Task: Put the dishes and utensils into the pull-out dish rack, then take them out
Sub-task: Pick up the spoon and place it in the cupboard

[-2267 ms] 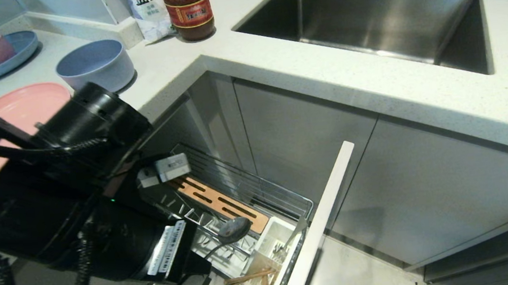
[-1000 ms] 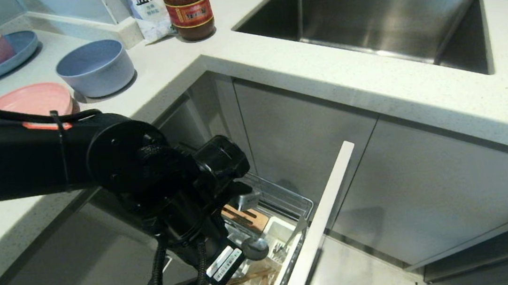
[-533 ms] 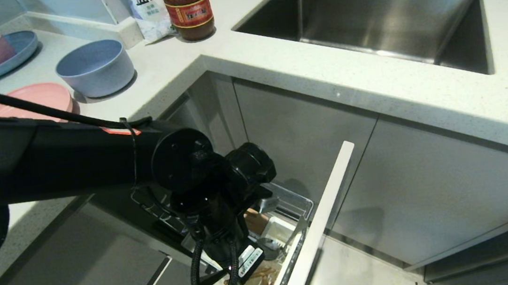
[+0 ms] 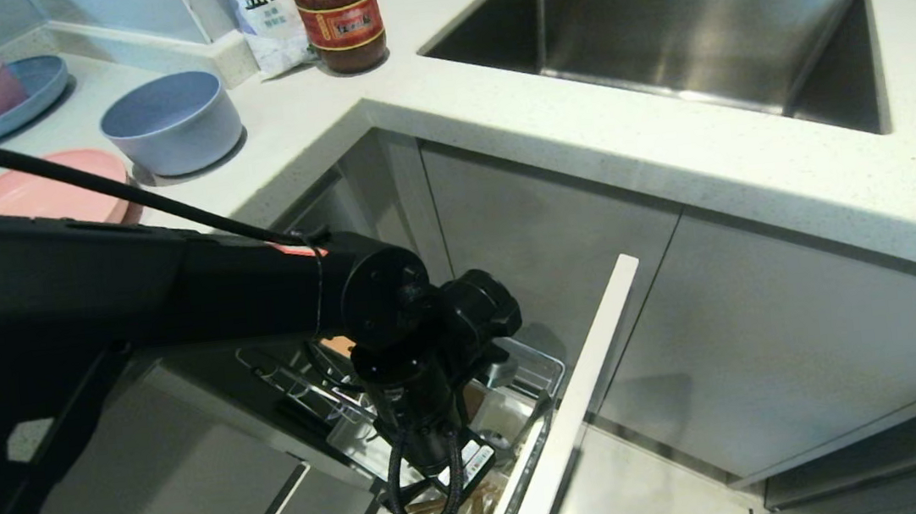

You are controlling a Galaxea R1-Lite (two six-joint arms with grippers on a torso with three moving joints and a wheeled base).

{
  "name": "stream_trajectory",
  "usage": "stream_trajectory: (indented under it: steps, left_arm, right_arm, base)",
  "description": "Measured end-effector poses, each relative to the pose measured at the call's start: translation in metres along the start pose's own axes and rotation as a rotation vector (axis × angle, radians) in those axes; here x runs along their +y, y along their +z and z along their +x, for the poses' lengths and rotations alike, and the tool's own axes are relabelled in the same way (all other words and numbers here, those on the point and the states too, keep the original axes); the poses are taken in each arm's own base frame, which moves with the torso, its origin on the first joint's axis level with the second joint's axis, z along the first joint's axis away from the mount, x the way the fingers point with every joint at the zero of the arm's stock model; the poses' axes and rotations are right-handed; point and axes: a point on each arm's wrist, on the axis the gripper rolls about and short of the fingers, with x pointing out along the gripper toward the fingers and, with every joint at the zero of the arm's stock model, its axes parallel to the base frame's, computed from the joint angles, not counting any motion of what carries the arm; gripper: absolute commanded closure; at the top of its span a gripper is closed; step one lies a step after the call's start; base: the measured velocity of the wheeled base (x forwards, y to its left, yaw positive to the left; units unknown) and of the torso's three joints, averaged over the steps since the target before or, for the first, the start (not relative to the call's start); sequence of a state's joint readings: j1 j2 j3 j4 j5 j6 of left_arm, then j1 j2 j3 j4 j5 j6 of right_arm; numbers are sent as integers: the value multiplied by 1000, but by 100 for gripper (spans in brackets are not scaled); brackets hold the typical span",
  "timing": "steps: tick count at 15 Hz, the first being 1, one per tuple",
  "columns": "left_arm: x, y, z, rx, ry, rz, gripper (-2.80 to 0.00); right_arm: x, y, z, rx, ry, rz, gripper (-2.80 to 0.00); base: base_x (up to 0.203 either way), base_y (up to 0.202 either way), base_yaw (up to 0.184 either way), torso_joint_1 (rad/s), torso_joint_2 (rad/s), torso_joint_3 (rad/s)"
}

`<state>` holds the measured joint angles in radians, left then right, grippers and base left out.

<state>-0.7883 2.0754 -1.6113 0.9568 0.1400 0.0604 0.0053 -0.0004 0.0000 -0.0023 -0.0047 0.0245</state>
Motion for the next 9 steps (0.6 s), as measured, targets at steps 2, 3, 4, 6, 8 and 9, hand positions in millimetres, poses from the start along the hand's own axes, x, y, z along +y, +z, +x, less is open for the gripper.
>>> stream_trajectory:
  steps: [2,3,4,6,8,9]
  left_arm:
    - [1,5,3,-1,1,2,0]
    - [1,7,5,-4,1,2,0]
    - [1,9,7,0,7,3,0]
    - [0,12,13,10,19,4,0]
    - [0,14,17,19,20,6,0]
    - [-1,15,19,23,21,7,0]
  right_arm:
    - [0,0,0,0,0,0,0]
    - [0,0,0,0,0,0,0]
    - [0,0,0,0,0,0,0]
    - [0,0,0,0,0,0,0]
    - [0,0,0,0,0,0,0]
    - [0,0,0,0,0,0,0]
  base:
    - [0,0,0,0,0,0]
    - [0,0,0,0,0,0]
    - [0,0,0,0,0,0]
    - [0,0,0,0,0,0]
    - [0,0,0,0,0,0]
    - [0,0,0,0,0,0]
